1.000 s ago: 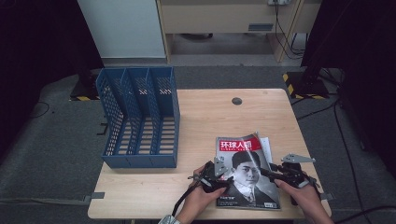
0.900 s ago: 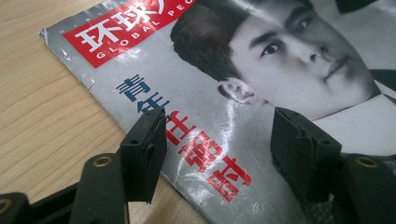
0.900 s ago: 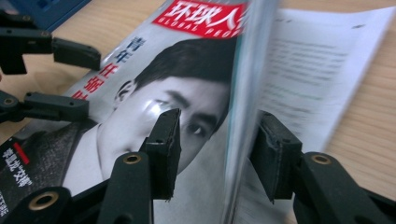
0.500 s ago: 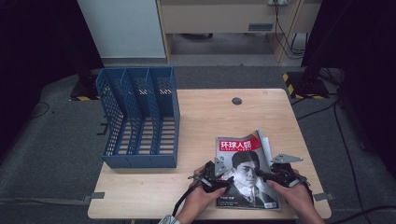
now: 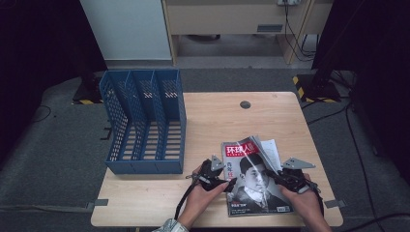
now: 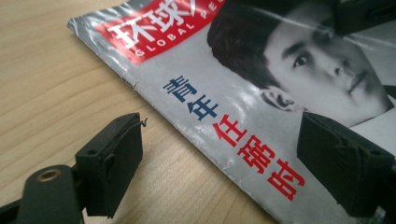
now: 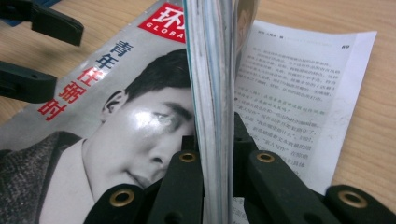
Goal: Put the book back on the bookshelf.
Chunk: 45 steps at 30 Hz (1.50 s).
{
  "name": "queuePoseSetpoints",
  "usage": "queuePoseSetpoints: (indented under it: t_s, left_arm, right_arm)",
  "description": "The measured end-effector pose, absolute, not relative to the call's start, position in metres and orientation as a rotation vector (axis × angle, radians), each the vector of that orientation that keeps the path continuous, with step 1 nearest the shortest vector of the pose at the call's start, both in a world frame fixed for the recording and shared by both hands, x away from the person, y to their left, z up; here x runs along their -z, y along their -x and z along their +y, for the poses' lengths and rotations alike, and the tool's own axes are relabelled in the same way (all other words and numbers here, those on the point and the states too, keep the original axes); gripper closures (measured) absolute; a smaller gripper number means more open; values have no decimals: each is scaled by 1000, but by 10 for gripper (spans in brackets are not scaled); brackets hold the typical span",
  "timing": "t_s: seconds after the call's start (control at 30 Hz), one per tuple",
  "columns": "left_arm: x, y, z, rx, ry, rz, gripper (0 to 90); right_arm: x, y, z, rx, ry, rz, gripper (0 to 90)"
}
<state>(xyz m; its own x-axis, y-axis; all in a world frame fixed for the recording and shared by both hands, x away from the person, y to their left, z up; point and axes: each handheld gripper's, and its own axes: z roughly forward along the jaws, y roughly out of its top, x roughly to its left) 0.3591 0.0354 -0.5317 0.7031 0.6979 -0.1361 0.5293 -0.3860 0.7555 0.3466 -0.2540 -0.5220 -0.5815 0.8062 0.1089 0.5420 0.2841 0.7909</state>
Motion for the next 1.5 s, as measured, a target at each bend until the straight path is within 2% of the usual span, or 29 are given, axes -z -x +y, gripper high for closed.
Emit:
queuePoseSetpoints:
  t_s: [0.3, 0.6, 0.87, 1.03, 1.1, 1.17, 1.27, 1.3, 1.4, 1.5]
  left_arm:
    - [535, -359, 31, -242, -2095, 931, 138]
    - [535, -360, 27, -181, -2115, 842, 158]
    - [535, -361, 22, -139, -2131, 793, 105]
    - [535, -360, 21, -184, -2117, 829, 192]
    - [535, -360, 22, -215, -2106, 847, 301]
    - [535, -360, 22, -213, -2101, 849, 468]
    - [535, -359, 21, -211, -2102, 839, 498]
    - [535, -358, 21, -214, -2101, 841, 509]
    - [534, -358, 21, -217, -2106, 835, 525]
    - [534, -358, 21, -211, -2105, 834, 530]
  right_arm:
    - [512, -340, -255, -1260, -1150, 2219, 879]
    - [500, -337, -269, -1461, -1169, 2116, 880]
    - [509, -341, -265, -1478, -1188, 2130, 877]
    - [517, -345, -261, -1353, -1210, 2173, 851]
    - [521, -347, -258, -1282, -1207, 2203, 828]
    - [526, -348, -256, -1189, -1215, 2238, 788]
    - [526, -348, -256, -1185, -1226, 2245, 753]
    - [526, -349, -256, -1177, -1228, 2247, 704]
    - [526, -351, -256, -1101, -1272, 2244, 461]
    - [526, -352, -265, -1050, -1336, 2209, 296]
